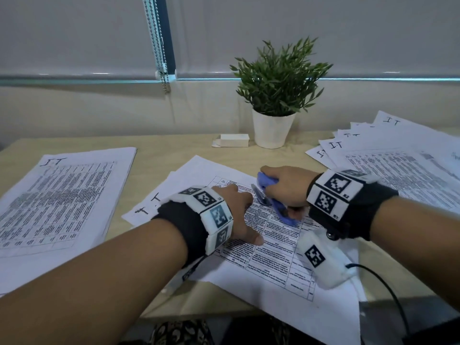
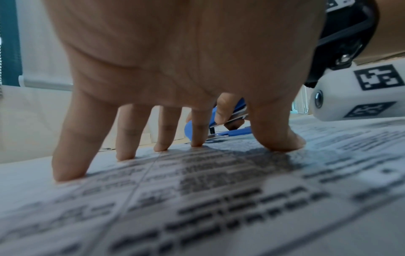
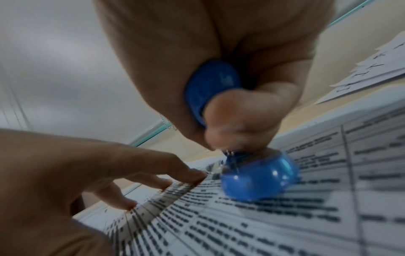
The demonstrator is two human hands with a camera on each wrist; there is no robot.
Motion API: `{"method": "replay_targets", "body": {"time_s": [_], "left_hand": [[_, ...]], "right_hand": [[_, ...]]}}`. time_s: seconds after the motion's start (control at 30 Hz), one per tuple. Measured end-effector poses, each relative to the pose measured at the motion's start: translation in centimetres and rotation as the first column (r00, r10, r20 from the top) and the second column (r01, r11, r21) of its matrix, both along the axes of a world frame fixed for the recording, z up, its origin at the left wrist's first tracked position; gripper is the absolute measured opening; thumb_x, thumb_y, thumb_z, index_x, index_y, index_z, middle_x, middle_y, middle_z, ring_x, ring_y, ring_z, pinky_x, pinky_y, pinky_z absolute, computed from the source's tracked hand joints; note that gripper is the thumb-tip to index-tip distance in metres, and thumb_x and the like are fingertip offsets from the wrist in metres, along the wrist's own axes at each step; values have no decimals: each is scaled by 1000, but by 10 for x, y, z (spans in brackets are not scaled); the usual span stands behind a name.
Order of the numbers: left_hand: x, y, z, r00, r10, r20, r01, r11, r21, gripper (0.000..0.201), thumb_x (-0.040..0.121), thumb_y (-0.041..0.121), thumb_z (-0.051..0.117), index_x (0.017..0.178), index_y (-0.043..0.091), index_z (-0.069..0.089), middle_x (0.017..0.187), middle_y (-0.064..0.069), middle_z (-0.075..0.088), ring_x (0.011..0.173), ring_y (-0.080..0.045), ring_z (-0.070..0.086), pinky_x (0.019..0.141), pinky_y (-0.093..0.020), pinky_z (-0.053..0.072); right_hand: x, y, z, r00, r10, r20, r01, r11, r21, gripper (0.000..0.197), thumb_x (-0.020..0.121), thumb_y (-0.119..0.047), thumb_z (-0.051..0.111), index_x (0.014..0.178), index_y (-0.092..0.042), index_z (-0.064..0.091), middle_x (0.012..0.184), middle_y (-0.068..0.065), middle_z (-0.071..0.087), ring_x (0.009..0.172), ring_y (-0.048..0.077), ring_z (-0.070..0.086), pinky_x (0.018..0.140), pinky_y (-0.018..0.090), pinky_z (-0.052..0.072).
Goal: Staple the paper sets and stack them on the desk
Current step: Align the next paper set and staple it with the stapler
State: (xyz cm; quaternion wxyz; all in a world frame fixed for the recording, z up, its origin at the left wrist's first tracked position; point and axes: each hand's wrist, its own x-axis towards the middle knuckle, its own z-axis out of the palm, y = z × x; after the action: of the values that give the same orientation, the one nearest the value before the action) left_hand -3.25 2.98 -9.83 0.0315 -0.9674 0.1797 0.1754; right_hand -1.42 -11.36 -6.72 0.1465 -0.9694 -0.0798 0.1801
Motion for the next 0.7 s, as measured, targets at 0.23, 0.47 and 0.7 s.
{"method": "replay_targets", "body": {"time_s": [0.23,0.47,0.7], "left_hand": [[-2,1,-5,999,14,33,-13,1000,-13,89,62,78,57,132,26,42,129,-5,46,111,-30,53,88,-40,46],[-8,-2,3,999,38,-20,-38,999,-26,91,58,79,61,132,33,39,130,-1,43,117,-31,45,92,-46,43],[17,6,48,895,445,-22,-380,736,-560,89,68,52,75,133,9,33,123,-8,54,105,-26,56,80,-32,45]], "right_hand": [[12,21,-5,995,-1,101,16,988,-154,19,97,-18,38,82,-10,30,68,0,29,78,23,40,63,28,31],[46,29,-3,976,-11,219,17,1000,-26,18,93,-18,37,102,-5,44,89,11,53,70,24,49,71,33,44],[1,14,39,949,128,288,-117,992,-54,56,96,-24,42,146,-22,18,121,21,58,101,34,58,79,33,45]]}}
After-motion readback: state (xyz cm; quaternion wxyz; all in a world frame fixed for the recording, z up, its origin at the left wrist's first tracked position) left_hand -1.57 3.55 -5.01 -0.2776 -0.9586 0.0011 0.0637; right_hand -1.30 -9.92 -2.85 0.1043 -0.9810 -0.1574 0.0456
